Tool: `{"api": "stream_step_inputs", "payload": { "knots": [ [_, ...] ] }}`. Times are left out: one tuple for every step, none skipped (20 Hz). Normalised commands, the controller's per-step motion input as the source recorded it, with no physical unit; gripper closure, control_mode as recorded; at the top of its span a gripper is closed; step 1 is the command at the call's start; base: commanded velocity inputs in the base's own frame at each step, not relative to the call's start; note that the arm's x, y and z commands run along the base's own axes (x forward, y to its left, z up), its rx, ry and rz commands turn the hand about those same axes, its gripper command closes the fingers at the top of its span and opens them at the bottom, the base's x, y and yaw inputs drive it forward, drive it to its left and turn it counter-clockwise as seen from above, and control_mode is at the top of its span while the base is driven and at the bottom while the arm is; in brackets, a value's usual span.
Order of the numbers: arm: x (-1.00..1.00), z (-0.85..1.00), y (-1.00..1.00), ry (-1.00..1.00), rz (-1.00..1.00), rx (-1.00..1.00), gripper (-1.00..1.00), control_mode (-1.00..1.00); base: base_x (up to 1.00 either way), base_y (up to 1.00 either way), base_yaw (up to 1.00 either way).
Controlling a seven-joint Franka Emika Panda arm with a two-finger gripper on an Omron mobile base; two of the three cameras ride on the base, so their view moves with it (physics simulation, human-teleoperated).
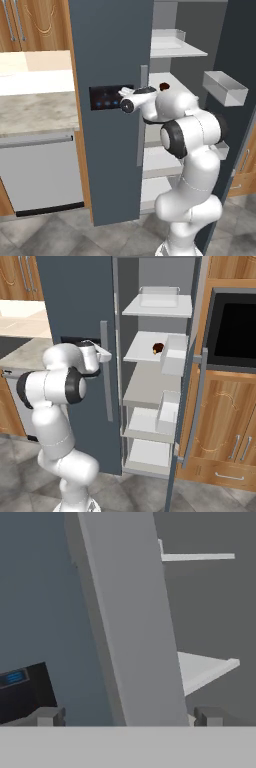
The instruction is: Pick up the frozen steak from the freezer, place it on any shelf in the fridge, and close the fridge and freezer doors when done.
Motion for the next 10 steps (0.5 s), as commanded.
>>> {"api": "stream_step_inputs", "payload": {
  "knots": [
    [0.00, 0.20, 0.00, 0.00, 0.00, 0.00, -1.00, -1.00, 0.00, 0.00, 0.00],
    [0.00, 0.45, 0.00, 0.00, 0.00, 0.00, -1.00, -1.00, 0.00, 0.00, 0.00],
    [0.00, 0.59, 0.00, 0.00, 0.00, 0.00, -1.00, -1.00, 0.00, 0.00, 0.00],
    [0.00, 0.76, 0.00, -0.02, 0.00, 0.00, -1.00, -1.00, 0.00, 0.00, 0.00],
    [0.00, 0.84, 0.00, -0.05, 0.00, 0.00, -1.00, -1.00, 0.00, 0.00, 0.00],
    [-0.04, 0.91, 0.00, -0.08, 0.00, 0.00, -1.00, -1.00, 0.00, 0.00, 0.00],
    [-0.08, 0.94, 0.00, -0.08, 0.00, 0.00, -1.00, -1.00, 0.00, 0.00, 0.00],
    [-0.11, 0.96, 0.00, -0.10, 0.00, 0.00, -1.00, -1.00, 0.00, 0.00, 0.00],
    [-0.10, 1.00, 0.00, -0.11, 0.00, 0.00, -1.00, -1.00, 0.00, 0.00, 0.00],
    [-0.10, 1.00, 0.00, -0.12, 0.00, 0.00, -1.00, -1.00, 0.00, 0.00, 0.00]
  ]
}}
